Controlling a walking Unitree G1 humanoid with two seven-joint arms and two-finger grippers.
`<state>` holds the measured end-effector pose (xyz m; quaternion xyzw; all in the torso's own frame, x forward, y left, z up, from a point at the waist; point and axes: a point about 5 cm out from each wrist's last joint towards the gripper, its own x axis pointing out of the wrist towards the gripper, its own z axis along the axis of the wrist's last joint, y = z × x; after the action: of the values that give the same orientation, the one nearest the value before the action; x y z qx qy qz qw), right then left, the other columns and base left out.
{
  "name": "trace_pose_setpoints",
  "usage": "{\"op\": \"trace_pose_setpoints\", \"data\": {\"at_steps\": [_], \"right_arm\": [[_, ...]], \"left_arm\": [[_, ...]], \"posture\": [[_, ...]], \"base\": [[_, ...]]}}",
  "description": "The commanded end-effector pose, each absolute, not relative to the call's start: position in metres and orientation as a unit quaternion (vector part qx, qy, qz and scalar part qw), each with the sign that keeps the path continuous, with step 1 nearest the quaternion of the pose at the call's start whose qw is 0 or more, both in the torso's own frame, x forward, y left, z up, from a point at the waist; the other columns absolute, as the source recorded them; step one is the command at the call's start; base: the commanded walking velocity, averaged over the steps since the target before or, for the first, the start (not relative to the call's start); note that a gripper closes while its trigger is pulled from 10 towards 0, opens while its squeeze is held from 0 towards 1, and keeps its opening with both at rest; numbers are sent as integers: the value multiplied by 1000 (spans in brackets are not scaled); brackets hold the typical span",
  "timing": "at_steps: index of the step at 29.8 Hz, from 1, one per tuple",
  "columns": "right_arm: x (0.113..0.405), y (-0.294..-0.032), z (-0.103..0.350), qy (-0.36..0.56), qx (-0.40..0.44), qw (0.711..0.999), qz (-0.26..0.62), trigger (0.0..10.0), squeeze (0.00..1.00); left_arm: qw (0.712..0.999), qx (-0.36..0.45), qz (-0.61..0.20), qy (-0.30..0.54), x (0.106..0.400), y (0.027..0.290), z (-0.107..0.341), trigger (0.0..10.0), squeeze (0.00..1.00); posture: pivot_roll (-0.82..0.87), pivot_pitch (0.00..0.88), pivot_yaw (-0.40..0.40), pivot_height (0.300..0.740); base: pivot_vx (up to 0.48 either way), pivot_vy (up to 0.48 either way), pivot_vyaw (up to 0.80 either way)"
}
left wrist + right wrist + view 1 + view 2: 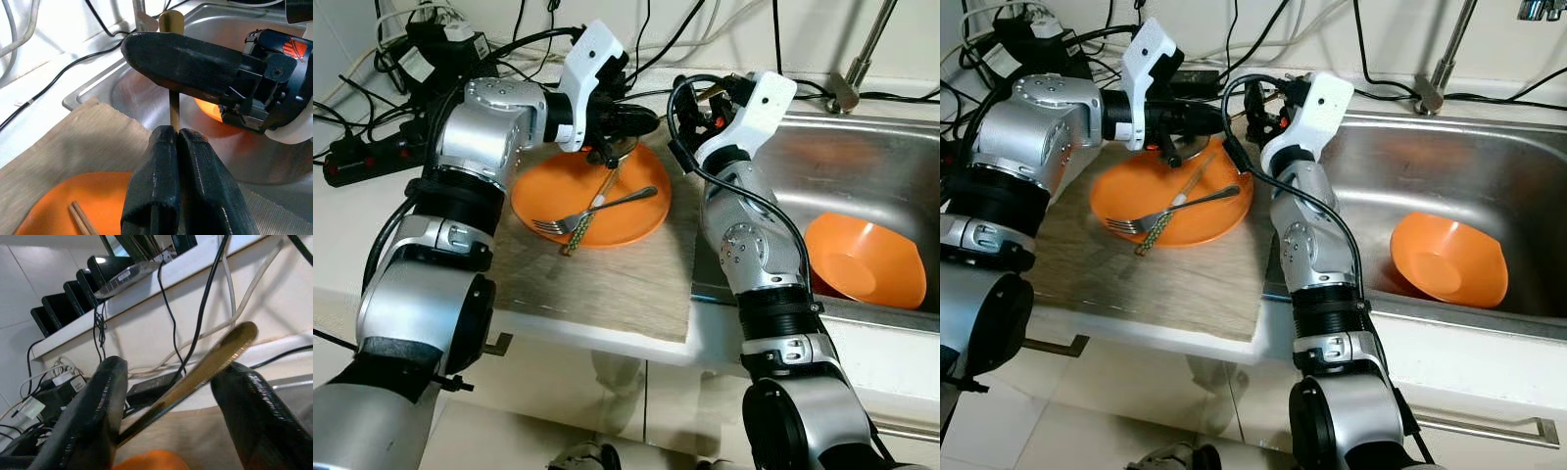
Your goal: Kitchen organization
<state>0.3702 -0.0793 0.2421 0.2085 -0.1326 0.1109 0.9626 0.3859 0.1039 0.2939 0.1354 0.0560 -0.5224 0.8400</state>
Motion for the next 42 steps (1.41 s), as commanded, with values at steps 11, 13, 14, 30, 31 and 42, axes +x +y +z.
{"op": "trace_pose_setpoints", "data": {"at_steps": [11, 13, 14, 30, 31, 42], "right_arm": [[374, -87, 234, -123, 199, 969, 75, 0, 0], [374, -87, 233, -124, 200, 969, 73, 0, 0], [374, -87, 233, -124, 200, 969, 73, 0, 0], [372, -98, 234, -140, 189, 971, 48, 0, 0], [372, -99, 234, -140, 188, 971, 46, 0, 0], [370, -103, 231, -140, 187, 972, 37, 0, 0]], "left_arm": [[833, 140, -533, 42, 381, 104, 299, 0, 0], [834, 141, -531, 43, 382, 104, 298, 0, 0], [834, 141, -531, 43, 382, 104, 298, 0, 0], [840, 153, -518, 49, 385, 109, 295, 0, 0], [840, 153, -518, 50, 385, 109, 295, 0, 0], [843, 158, -512, 53, 386, 110, 291, 0, 0]], "posture": [[-90, 16, 108, 740], [-90, 17, 109, 740], [-90, 17, 109, 740], [-94, 31, 117, 740], [-94, 31, 117, 740], [-97, 38, 117, 740]], "base": [[0, 0, 0], [0, 0, 0], [0, 0, 0], [0, 0, 0], [0, 0, 0], [0, 0, 0]]}}
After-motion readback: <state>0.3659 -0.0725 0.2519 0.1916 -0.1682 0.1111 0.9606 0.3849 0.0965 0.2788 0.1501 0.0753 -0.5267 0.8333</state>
